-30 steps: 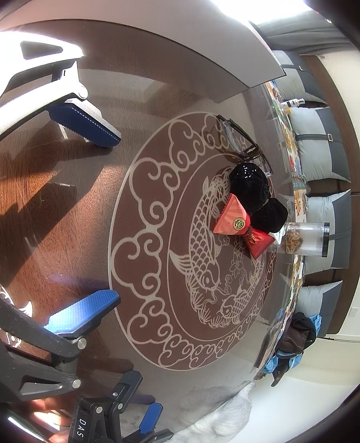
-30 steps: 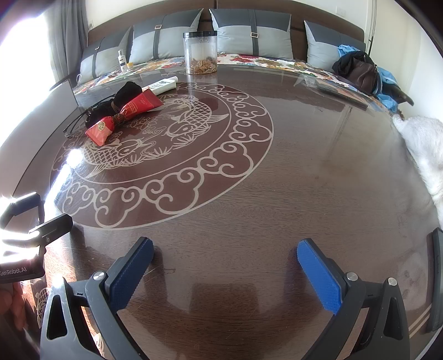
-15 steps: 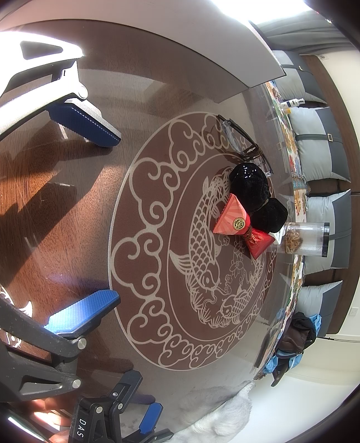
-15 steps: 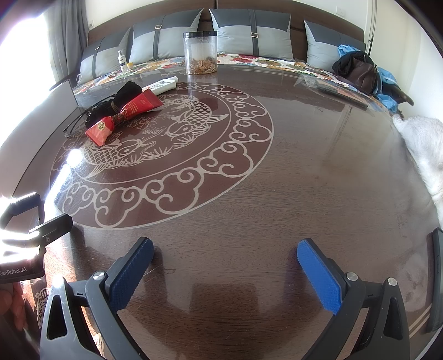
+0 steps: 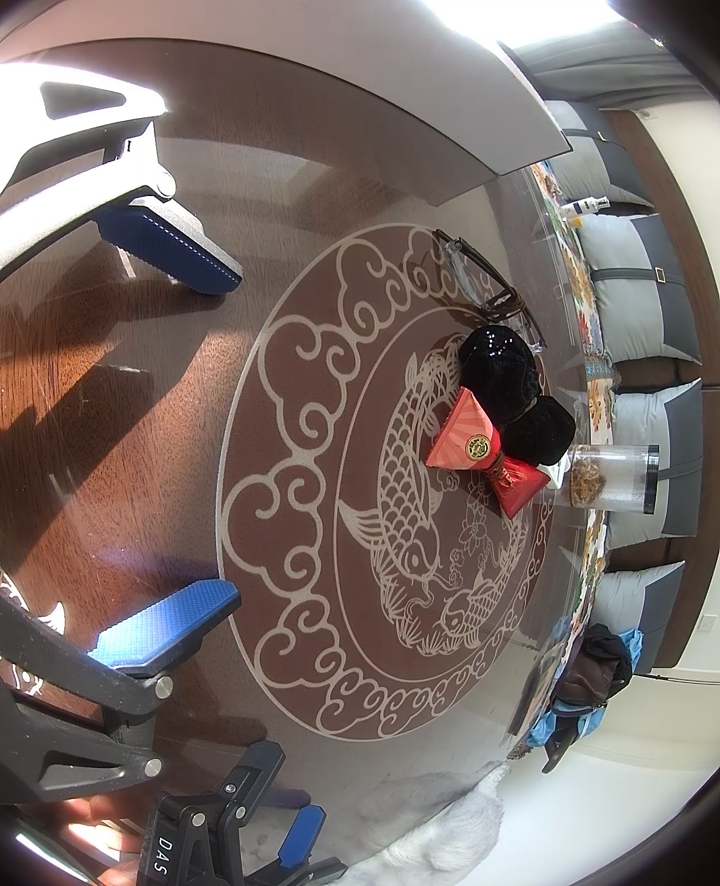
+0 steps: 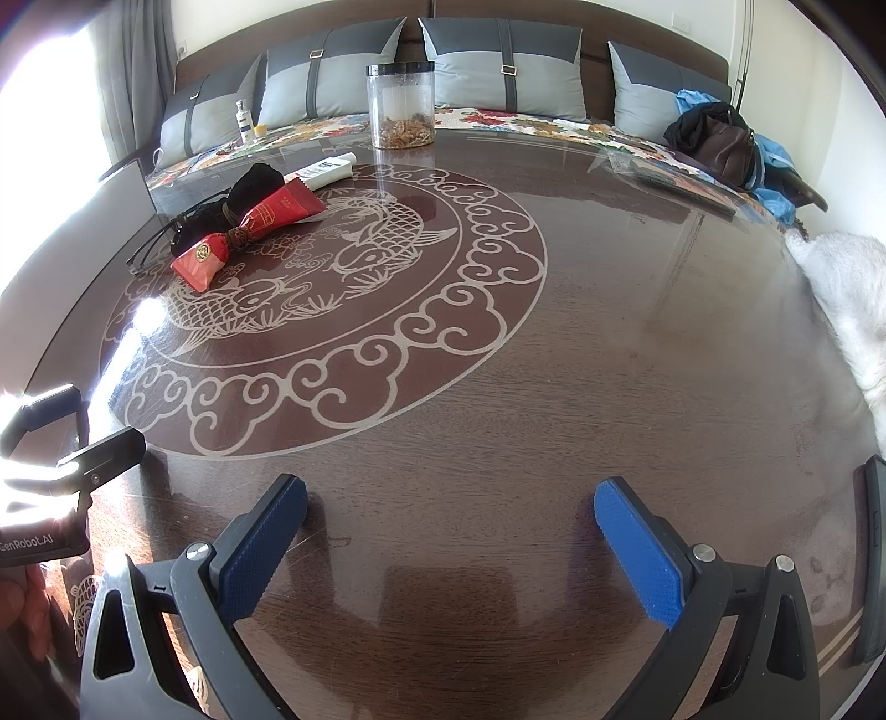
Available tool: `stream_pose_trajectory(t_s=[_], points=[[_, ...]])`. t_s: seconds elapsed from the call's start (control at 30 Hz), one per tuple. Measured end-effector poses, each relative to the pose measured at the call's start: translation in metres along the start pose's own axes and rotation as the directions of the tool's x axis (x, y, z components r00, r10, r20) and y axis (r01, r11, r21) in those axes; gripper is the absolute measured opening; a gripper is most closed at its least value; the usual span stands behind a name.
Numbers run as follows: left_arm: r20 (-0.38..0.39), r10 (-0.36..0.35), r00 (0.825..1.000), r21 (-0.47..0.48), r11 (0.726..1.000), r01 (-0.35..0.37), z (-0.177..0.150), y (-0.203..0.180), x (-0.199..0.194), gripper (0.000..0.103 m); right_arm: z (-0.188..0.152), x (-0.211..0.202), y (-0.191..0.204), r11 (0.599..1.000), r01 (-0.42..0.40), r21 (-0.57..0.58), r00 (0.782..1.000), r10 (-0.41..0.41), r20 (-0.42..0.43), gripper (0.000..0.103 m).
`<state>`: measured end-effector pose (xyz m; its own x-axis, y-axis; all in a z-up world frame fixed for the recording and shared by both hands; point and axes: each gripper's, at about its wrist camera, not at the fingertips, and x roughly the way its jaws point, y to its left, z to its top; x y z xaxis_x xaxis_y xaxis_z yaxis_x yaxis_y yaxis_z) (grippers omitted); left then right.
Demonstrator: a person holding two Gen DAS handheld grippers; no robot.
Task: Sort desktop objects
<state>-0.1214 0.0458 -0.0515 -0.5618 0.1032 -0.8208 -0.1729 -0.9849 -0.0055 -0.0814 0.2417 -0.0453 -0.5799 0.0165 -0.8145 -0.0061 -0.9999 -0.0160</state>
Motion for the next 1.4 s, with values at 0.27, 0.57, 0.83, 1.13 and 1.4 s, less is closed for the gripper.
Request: stream_pose_trajectory(t_s=[0.27,0.57,0.83,1.13,1.4], points=[[0.0,0.0,1.0,0.0,1.0,0.0,0.0,0.0,0.0,0.103,0.0,0.0,0.0,1.0,0.0,0.0,1.0,0.0,0.0,0.103],[0.0,0.0,1.0,-0.001,1.0,0.0,0.0,0.0,0.0,0.103,0.0,0.0,0.0,1.0,0.0,0.0,1.0,0.0,0.0,0.103],[0.0,0.0,1.0,-0.001,1.0,0.0,0.0,0.0,0.0,0.103,0.0,0.0,0.0,1.0,0.0,0.0,1.0,0.0,0.0,0.103],[-0.001,0.0,1.0,-0.002,1.0,0.0,0.0,0.0,0.0,0.103,0.0,0.0,0.0,1.0,0.0,0.0,1.0,0.0,0.0,0.103],[-0.029,-0.041,0.999,0.043,0.998,0.043,0.013,0.018,-0.005,0.103,0.0,0.0,0.001,1.0,0.0,0.0,1.0,0.0,0.0,0.103]])
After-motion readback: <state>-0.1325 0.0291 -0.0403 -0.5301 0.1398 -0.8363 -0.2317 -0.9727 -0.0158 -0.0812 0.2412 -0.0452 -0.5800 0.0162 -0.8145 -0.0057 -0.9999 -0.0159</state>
